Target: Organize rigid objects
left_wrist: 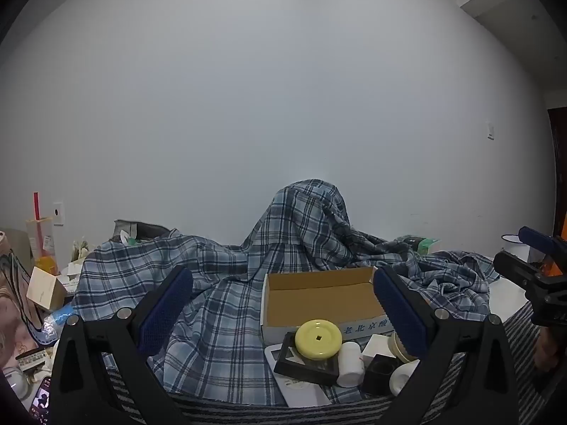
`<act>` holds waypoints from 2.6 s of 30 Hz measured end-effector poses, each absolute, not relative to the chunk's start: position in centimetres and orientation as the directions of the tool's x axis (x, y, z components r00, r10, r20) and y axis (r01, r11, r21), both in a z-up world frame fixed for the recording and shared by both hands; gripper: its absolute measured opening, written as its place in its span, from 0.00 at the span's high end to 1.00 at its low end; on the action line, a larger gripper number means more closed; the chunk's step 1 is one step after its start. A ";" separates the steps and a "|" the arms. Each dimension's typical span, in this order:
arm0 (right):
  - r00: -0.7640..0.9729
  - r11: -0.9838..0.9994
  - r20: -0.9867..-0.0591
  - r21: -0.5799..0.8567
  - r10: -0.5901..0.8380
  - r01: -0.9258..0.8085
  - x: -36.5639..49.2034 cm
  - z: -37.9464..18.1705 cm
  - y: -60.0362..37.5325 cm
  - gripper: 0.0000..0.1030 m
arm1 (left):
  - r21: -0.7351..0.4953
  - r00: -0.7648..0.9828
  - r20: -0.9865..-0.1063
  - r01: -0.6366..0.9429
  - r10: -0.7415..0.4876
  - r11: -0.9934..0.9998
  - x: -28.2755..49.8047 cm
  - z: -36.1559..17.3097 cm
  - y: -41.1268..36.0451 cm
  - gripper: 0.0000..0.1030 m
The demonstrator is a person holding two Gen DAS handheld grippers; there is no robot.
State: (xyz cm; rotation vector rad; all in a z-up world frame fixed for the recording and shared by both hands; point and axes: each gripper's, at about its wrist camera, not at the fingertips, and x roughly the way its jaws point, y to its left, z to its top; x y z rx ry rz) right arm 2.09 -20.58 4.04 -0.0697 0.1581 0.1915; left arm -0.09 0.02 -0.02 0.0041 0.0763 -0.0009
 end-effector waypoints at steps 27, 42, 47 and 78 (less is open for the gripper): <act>0.967 0.979 -0.177 -0.056 0.184 -0.196 2.0 4.3 -20.6 0.00 | 0.026 0.995 -0.095 0.001 0.001 1.000 0.2 0.1 -0.4 0.00; 0.969 0.978 -0.167 -0.063 0.184 -0.197 2.0 4.2 -20.5 0.00 | 0.026 0.996 -0.095 0.002 0.001 1.000 0.2 0.3 -0.6 0.00; 0.969 0.978 -0.165 -0.064 0.184 -0.197 2.0 4.2 -20.5 0.00 | 0.026 0.996 -0.095 0.002 0.000 1.000 0.2 0.2 -0.6 0.00; 0.972 0.977 -0.144 -0.080 0.185 -0.198 1.7 4.3 -20.6 0.00 | -0.017 0.995 -0.097 0.009 -0.011 1.000 0.1 0.2 0.4 0.00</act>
